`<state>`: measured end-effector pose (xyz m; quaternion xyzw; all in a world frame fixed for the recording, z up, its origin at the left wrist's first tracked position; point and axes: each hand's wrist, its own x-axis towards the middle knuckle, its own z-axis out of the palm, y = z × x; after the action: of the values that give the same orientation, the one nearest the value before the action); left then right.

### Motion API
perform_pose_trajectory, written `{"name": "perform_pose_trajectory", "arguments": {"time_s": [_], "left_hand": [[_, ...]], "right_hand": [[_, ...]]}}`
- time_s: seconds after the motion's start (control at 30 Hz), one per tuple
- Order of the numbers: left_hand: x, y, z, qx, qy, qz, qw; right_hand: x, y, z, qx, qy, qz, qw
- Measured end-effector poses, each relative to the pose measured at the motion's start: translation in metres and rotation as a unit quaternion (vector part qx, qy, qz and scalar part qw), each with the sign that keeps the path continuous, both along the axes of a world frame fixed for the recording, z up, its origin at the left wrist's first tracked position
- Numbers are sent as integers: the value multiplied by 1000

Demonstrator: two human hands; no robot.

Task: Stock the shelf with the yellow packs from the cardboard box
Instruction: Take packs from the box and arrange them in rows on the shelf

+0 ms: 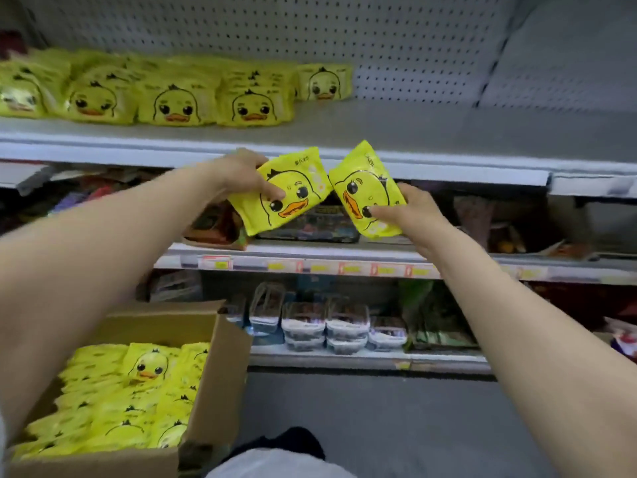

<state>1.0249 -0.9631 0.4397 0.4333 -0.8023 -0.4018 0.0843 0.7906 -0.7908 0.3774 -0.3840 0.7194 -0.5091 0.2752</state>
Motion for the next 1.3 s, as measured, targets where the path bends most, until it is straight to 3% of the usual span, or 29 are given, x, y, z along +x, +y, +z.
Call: {"name": "perform_pose_trajectory", "arguments": {"time_s": [0.23,0.43,0.6,0.77,1.17,1.3], "left_hand": [[-88,-42,35,-15,5,-42,999],[-165,-106,53,-108,-61,-75,989],[-220,-165,72,-245,-114,-175,947],[-265,-224,70,-283,-145,-195,928],[-303,-368,37,-326,-168,-206,907],[-290,-343,47,-352,-159,-188,903]], "right_hand": [[-62,-27,42,-80,48,-70,993],[-113,-71,71,-109,87,-109,984],[-154,-111,86,-85,116,-127,981],[-194,-141,89,6,210,-105,972],[-226,-200,87,39,189,24,981],[-226,-214,81,52,190,39,980]]}}
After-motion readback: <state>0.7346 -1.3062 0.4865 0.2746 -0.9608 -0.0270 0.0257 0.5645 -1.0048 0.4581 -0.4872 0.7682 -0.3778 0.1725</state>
